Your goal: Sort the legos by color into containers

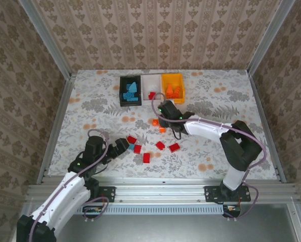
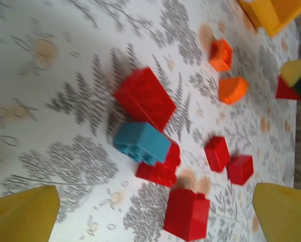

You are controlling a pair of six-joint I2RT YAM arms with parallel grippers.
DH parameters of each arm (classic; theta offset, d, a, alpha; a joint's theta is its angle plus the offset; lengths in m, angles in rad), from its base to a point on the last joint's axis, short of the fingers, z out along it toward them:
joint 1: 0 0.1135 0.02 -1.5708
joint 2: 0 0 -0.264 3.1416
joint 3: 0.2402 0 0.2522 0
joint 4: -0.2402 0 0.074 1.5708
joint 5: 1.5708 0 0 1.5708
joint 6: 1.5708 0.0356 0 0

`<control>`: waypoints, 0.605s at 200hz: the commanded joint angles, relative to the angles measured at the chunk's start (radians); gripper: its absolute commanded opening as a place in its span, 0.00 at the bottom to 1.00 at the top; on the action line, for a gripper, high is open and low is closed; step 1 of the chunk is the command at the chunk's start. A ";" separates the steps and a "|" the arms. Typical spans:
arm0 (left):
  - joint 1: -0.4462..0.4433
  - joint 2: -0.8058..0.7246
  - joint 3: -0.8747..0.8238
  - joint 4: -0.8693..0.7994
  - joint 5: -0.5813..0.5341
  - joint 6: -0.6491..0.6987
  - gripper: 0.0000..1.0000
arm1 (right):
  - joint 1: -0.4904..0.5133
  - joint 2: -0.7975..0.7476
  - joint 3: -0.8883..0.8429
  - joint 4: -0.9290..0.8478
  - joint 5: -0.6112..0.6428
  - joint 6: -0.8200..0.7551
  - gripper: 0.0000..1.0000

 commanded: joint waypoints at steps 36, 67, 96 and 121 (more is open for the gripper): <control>0.136 0.087 0.080 -0.015 0.145 0.070 1.00 | -0.058 0.354 0.492 -0.092 0.025 -0.092 0.33; 0.140 0.145 0.119 -0.037 0.178 0.109 1.00 | -0.085 0.557 0.801 -0.225 0.021 -0.122 0.34; 0.140 0.156 0.130 -0.040 0.177 0.116 1.00 | -0.118 0.672 0.984 -0.294 0.007 -0.134 0.35; 0.141 0.151 0.119 -0.028 0.169 0.110 1.00 | -0.139 0.730 1.099 -0.332 -0.021 -0.146 0.37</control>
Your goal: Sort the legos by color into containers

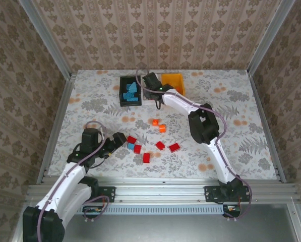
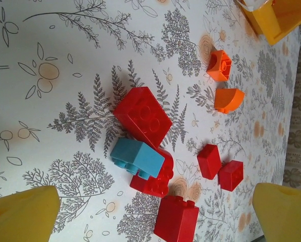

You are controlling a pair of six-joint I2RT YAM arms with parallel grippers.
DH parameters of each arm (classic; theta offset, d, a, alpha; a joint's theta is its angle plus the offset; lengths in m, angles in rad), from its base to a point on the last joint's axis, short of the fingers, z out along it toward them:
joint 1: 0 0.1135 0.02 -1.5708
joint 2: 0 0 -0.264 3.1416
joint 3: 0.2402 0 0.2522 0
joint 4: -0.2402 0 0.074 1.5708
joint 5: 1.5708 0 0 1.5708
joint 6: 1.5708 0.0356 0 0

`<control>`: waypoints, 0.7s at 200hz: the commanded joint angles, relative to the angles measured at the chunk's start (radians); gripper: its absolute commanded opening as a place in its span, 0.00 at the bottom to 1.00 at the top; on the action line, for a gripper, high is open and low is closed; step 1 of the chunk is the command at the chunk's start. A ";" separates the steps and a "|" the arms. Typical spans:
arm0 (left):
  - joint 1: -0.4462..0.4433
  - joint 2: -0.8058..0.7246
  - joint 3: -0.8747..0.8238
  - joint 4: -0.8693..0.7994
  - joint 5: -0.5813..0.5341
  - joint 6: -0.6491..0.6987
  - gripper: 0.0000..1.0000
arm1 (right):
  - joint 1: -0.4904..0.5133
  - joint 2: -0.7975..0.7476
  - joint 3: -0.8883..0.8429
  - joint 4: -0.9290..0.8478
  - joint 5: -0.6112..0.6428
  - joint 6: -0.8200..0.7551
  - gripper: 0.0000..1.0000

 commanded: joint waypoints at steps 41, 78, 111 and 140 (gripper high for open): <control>0.008 0.005 0.028 0.000 0.018 0.030 1.00 | -0.010 0.120 0.307 -0.202 -0.074 -0.065 0.62; 0.008 -0.001 0.045 -0.010 0.021 0.039 1.00 | 0.032 -0.075 0.102 -0.085 -0.026 -0.085 0.63; 0.007 -0.025 0.026 -0.010 0.027 0.029 1.00 | 0.062 -0.360 -0.272 0.052 0.001 -0.051 0.64; 0.005 -0.078 -0.024 0.006 0.029 0.009 1.00 | 0.114 -0.623 -0.677 0.103 0.019 0.000 0.66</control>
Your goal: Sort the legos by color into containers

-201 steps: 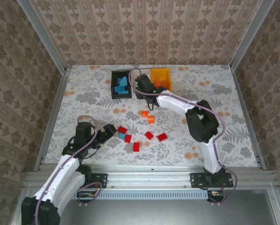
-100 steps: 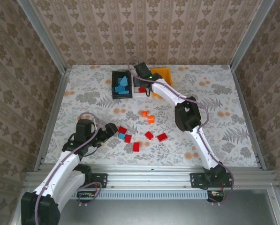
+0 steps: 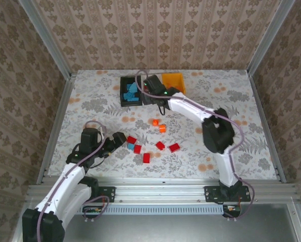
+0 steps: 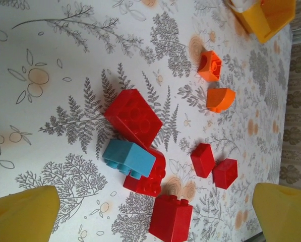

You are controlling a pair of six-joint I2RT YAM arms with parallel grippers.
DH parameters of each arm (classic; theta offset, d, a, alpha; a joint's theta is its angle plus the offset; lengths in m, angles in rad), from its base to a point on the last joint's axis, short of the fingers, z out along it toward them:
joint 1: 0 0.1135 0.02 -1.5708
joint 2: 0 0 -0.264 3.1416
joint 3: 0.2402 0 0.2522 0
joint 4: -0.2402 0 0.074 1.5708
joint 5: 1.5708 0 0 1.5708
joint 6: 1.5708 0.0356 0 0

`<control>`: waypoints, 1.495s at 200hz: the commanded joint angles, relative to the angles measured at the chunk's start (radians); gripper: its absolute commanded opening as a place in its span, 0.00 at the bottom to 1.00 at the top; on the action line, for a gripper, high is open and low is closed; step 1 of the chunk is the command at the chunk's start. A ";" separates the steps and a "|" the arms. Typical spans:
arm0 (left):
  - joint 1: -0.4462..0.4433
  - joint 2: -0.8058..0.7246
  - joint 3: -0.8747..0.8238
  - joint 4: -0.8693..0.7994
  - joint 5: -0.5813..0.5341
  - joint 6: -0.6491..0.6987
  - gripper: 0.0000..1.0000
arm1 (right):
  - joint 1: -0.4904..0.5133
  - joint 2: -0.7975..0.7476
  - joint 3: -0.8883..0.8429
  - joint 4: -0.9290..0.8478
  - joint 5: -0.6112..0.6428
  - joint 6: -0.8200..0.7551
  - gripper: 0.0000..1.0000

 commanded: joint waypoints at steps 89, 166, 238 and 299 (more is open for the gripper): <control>-0.151 -0.117 -0.142 0.080 -0.029 -0.045 1.00 | 0.169 -0.524 -0.860 -0.058 -0.070 0.201 0.87; -0.152 -0.223 -0.149 -0.010 -0.076 -0.067 1.00 | 0.167 -0.417 -0.867 -0.011 -0.024 0.178 0.75; -0.146 -0.216 -0.134 -0.031 -0.102 -0.055 1.00 | 0.167 -0.507 -0.855 -0.035 0.052 0.178 0.40; 0.029 -0.107 -0.033 -0.035 -0.030 0.048 1.00 | 0.086 -0.447 -0.581 -0.035 0.111 0.054 0.38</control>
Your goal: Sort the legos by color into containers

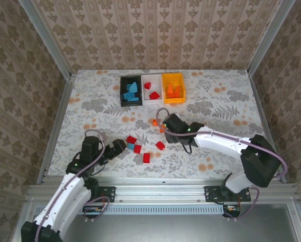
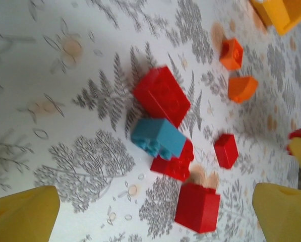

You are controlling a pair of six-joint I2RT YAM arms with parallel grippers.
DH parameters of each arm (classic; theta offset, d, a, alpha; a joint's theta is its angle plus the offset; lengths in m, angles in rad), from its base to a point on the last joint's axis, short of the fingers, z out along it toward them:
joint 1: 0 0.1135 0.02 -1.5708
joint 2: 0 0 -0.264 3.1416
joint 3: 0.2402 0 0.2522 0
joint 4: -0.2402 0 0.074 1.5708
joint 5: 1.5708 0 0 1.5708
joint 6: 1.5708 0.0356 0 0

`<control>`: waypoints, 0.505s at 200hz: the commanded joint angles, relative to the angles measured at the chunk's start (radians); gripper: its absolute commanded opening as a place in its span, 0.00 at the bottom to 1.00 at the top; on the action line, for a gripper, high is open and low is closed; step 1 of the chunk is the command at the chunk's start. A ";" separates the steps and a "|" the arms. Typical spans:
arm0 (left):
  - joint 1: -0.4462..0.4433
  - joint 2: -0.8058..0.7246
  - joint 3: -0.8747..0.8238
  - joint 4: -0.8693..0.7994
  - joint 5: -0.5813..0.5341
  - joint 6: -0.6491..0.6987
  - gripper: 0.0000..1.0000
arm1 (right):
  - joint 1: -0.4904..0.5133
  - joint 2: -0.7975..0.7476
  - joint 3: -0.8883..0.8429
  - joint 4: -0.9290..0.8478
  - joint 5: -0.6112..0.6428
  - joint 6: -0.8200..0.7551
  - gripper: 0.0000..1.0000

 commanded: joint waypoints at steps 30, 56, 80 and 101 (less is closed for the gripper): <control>0.147 0.165 -0.015 0.387 0.259 -0.037 1.00 | -0.112 0.238 0.358 0.029 0.051 -0.114 0.38; 0.196 0.290 0.069 0.442 0.417 -0.032 1.00 | -0.145 0.401 0.573 0.011 0.031 -0.156 0.38; 0.199 0.332 0.117 0.389 0.421 0.006 1.00 | -0.161 0.590 0.807 -0.067 0.029 -0.185 0.38; 0.201 0.324 0.087 0.399 0.411 -0.004 1.00 | -0.165 0.716 0.991 -0.103 0.033 -0.213 0.38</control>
